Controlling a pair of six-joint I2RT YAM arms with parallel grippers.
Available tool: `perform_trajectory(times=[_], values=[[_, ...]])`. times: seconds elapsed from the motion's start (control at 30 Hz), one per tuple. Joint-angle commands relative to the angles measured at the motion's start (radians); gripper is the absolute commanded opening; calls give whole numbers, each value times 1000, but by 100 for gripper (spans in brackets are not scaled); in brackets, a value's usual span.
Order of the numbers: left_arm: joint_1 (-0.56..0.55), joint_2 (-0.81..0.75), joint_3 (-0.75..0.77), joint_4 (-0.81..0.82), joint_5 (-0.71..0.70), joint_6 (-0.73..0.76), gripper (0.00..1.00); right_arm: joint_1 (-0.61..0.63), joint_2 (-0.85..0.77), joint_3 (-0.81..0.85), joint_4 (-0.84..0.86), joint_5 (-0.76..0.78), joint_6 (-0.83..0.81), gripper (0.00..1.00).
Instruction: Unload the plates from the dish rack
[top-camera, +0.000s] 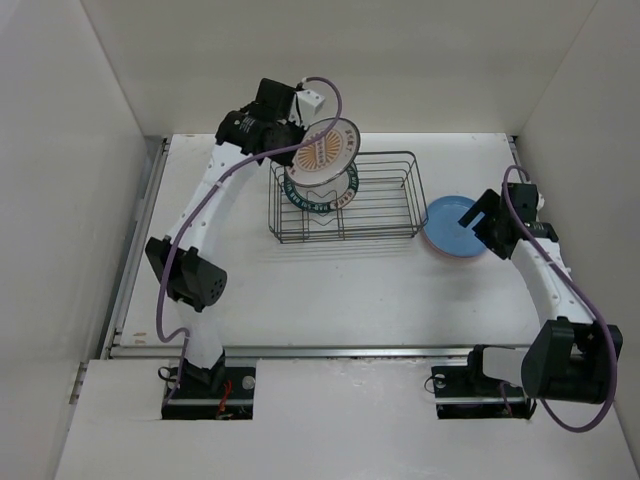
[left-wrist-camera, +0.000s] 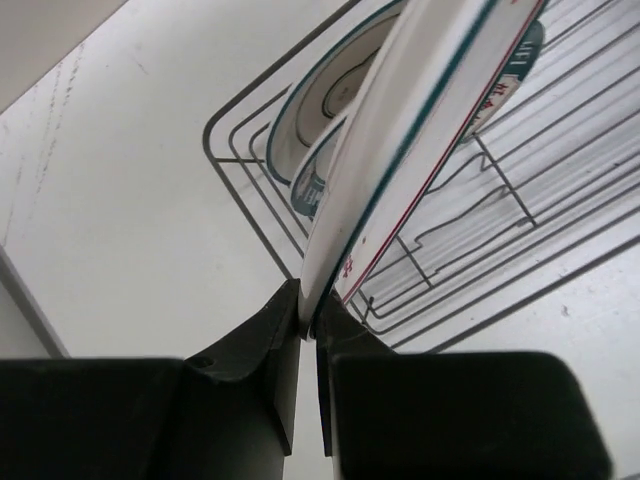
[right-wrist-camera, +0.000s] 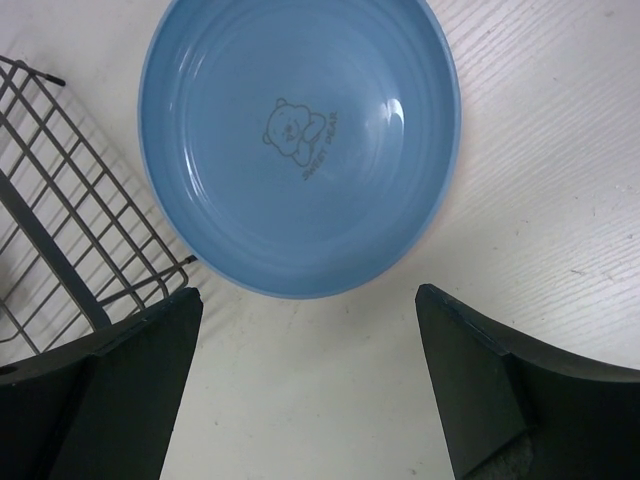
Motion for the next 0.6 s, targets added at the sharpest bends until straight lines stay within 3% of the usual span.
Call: perform_trajectory(times=[0.0, 0.17, 0.27, 0.43, 0.57], values=[[8, -37, 42, -37, 78, -41, 0, 11, -38, 22, 20, 4, -25, 93], [-1, -46, 54, -328, 464, 96, 0, 11, -47, 13, 20, 4, -25, 93], [-38, -46, -11, -491, 607, 238, 0, 11, -47, 13, 20, -5, -25, 93], [-61, -25, -128, -615, 689, 385, 0, 21, -57, 4, 20, -5, -25, 93], [-87, -7, -312, -548, 610, 393, 0, 31, -66, -7, 20, -5, -25, 93]])
